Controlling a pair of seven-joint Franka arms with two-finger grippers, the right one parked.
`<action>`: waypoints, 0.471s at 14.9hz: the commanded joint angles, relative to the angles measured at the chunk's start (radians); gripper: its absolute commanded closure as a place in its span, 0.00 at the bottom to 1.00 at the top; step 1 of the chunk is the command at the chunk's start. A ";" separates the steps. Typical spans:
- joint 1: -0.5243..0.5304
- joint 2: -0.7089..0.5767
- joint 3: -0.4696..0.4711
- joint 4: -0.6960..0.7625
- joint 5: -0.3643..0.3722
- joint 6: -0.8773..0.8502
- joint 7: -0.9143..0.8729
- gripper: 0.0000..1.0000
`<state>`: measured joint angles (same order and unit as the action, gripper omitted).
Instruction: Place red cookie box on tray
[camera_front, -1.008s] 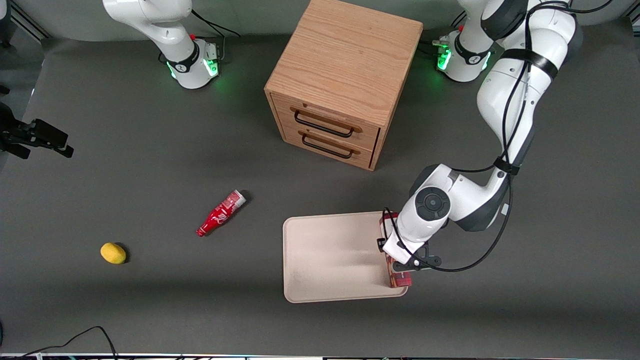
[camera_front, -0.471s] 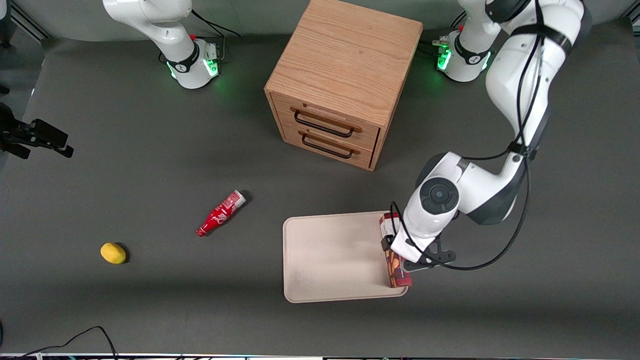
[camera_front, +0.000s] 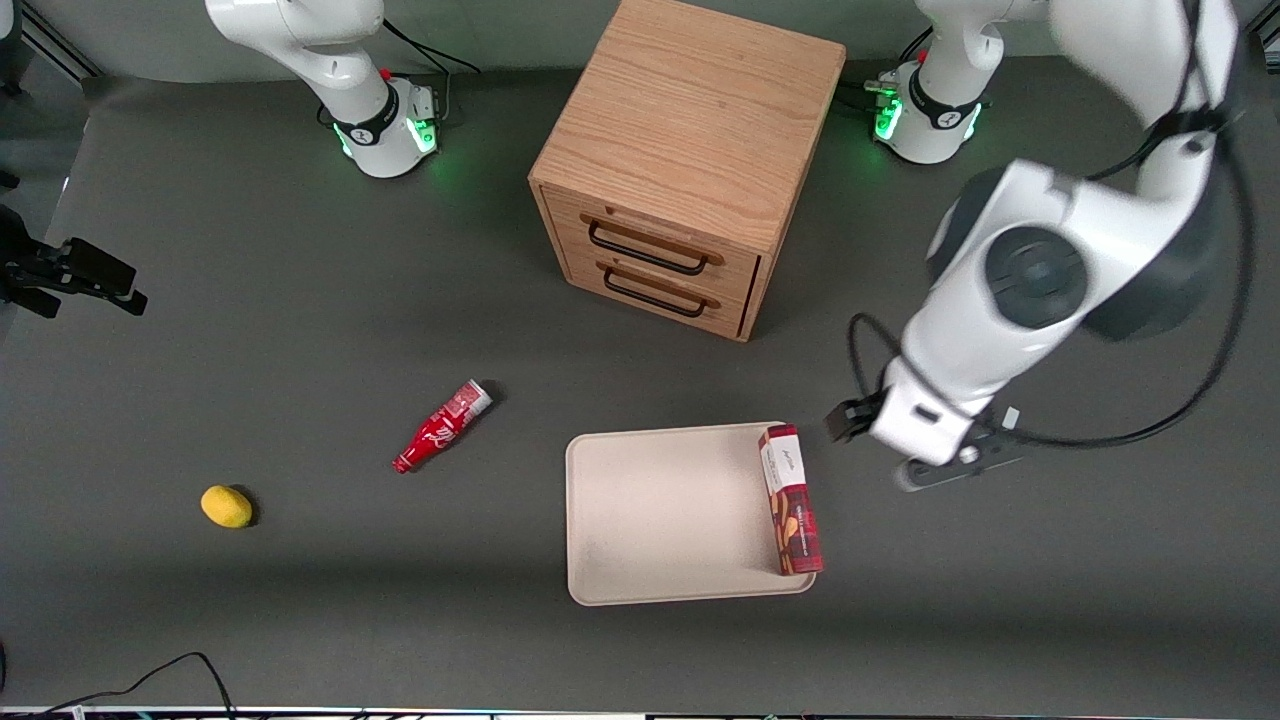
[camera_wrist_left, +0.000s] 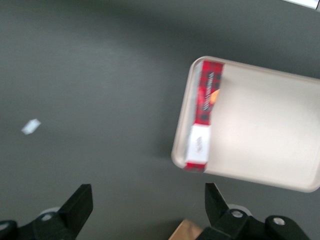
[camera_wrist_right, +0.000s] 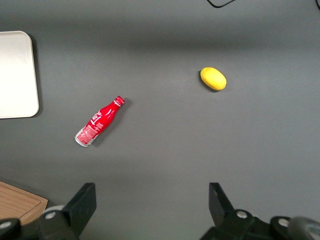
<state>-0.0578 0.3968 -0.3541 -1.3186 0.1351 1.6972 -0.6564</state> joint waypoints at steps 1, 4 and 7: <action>0.004 -0.157 0.131 -0.034 -0.118 -0.161 0.215 0.00; 0.003 -0.277 0.274 -0.042 -0.172 -0.324 0.429 0.00; 0.004 -0.337 0.358 -0.068 -0.172 -0.425 0.611 0.00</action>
<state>-0.0436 0.1081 -0.0421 -1.3260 -0.0217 1.3042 -0.1564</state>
